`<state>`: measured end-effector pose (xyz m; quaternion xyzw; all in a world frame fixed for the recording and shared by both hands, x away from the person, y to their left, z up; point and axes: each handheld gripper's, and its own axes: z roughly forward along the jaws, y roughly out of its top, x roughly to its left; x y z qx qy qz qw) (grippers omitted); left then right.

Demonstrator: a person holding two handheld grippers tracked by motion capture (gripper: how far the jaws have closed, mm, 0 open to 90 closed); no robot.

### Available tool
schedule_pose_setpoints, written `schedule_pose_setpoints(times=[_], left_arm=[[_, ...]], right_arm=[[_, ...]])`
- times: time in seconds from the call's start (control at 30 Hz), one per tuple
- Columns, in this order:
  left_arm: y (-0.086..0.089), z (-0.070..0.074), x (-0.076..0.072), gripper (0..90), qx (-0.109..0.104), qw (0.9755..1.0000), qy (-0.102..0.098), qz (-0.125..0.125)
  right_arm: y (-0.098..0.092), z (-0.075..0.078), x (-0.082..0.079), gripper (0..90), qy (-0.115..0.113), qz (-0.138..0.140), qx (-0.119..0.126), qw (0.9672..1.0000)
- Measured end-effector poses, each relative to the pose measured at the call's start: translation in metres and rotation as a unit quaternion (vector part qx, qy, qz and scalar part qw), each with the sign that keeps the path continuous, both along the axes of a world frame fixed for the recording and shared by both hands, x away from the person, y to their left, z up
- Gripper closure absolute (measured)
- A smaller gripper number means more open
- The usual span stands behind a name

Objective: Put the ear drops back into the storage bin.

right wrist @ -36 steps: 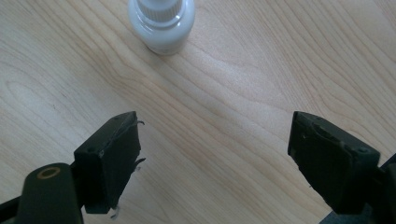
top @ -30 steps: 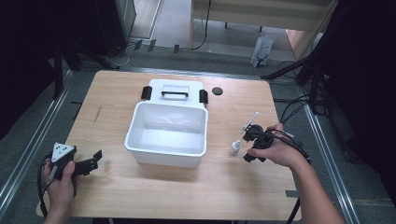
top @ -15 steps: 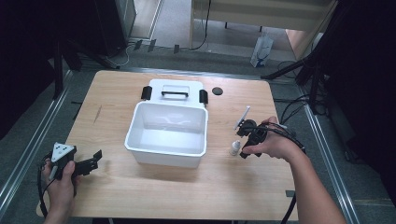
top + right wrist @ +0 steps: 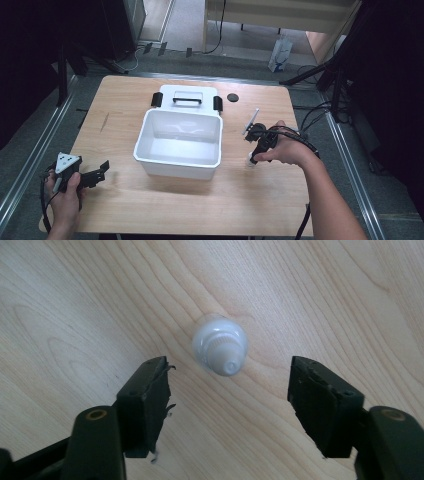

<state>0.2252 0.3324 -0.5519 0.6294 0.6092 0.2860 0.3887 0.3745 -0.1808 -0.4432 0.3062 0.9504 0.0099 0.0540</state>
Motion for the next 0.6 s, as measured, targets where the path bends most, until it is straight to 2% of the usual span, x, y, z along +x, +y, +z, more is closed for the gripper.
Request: schedule_pose_setpoints(times=[0.17,0.23,0.4,0.5,0.6], left_arm=[[0.0001,0.0000,0.0000,4.1,0.000,1.0000,0.000,0.000],[0.0001,0.0000,0.0000,4.1,-0.001,1.0000,0.000,0.000],[0.0002,0.0000,0.0000,4.1,-0.001,1.0000,0.000,0.000],[0.0002,0.0000,0.0001,4.1,0.000,1.0000,0.000,0.000],[0.0003,0.0000,0.0001,4.1,0.000,1.0000,0.001,0.000]], right_arm=[[0.0031,-0.0014,0.0030,42.6,0.005,-0.004,0.004,1.0000],[0.0037,-0.0023,0.0041,46.0,0.007,-0.004,-0.002,1.0000],[0.0054,-0.0065,0.0073,54.2,0.015,-0.018,0.000,0.9997],[0.0064,-0.0093,0.0085,59.4,0.015,-0.022,-0.010,0.9996],[0.0074,-0.0091,0.0099,64.5,0.021,-0.024,-0.004,0.9995]])
